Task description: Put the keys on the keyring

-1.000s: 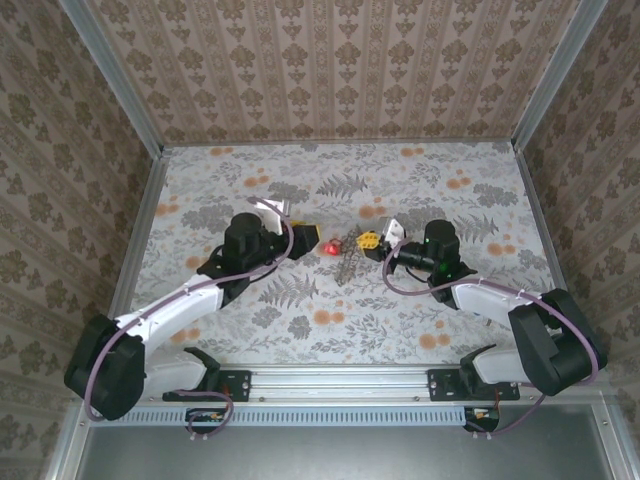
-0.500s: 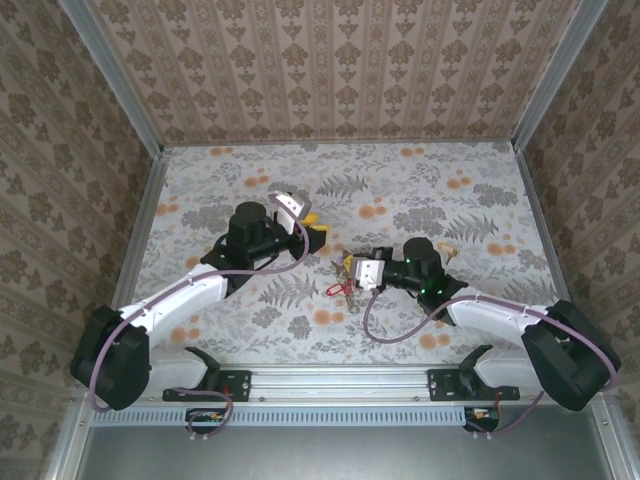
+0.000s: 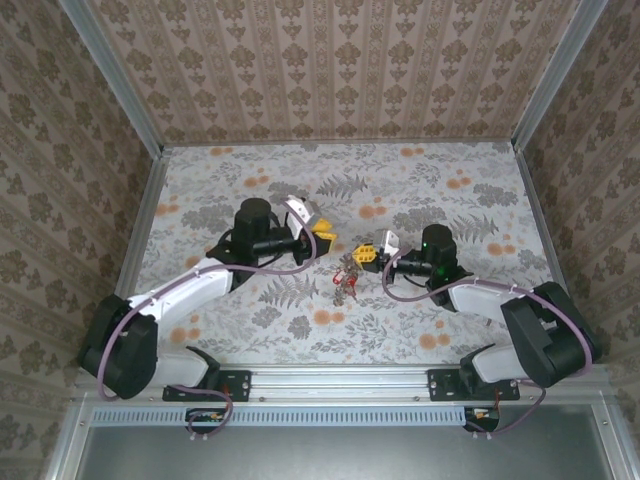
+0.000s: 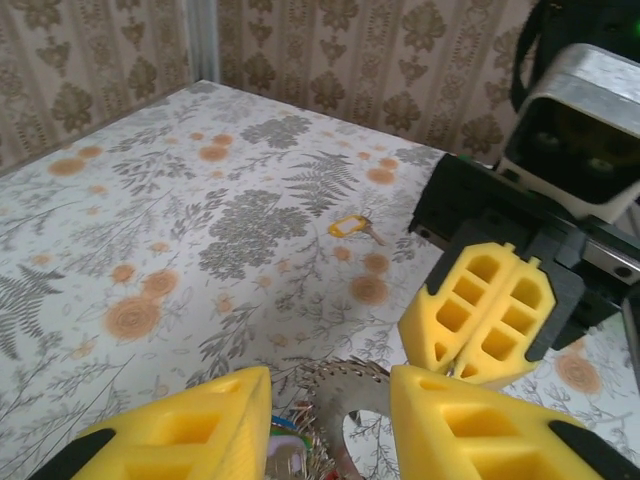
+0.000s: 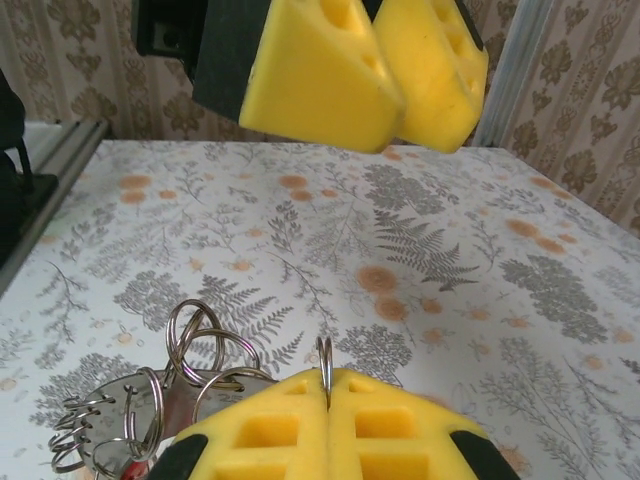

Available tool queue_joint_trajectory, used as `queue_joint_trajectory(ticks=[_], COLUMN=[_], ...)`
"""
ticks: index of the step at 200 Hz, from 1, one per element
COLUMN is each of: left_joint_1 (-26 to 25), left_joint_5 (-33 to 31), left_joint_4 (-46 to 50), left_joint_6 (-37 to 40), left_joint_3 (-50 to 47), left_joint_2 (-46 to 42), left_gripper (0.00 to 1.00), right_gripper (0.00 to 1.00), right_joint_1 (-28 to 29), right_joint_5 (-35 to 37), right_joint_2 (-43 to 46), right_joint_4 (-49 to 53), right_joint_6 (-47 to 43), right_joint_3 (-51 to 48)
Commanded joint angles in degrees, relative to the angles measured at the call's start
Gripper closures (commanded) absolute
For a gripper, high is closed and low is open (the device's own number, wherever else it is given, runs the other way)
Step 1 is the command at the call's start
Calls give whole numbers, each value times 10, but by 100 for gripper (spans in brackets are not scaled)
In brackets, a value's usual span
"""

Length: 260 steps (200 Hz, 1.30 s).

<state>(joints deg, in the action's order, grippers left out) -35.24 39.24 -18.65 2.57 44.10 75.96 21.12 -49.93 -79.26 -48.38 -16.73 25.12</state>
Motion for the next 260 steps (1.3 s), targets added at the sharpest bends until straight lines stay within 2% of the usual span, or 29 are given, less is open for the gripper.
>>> queue_joint_trajectory(ticks=[1,24,88,129,179,211,233,247,260], left_joint_1=[6,5,2,-13,-26,-26,-26,-26,-26], left_joint_5=[93,136,161,123,108,106,103,94,83], left_joint_4=[24,79,238,226,188,194,201,202,215], left_joint_6=[61,154,270,279,272,276,280,282,293], left_joint_3=[33,52,123,133,132,136,140,141,143], left_joint_2=[12,24,73,100,118,117,115,111,105], left_gripper=[64,65,66,67,68,80,91,100,100], right_gripper=[100,100,100,100,100,100,100,99,94], right_joint_1=[-5,-6,-7,-7,-7,-7,-7,-7,-7], right_joint_5=[-51,-59,-72,-74,-79,-82,-86,-86,-80], right_joint_2=[-17,-19,-18,-19,-22,-26,-27,-23,-9], right_joint_4=[-69,-65,-43,-33,-23,-16,8,47,118], right_joint_6=[52,51,43,42,42,41,32,14,-25], right_joint_3=[30,33,39,47,52,56,64,71,81])
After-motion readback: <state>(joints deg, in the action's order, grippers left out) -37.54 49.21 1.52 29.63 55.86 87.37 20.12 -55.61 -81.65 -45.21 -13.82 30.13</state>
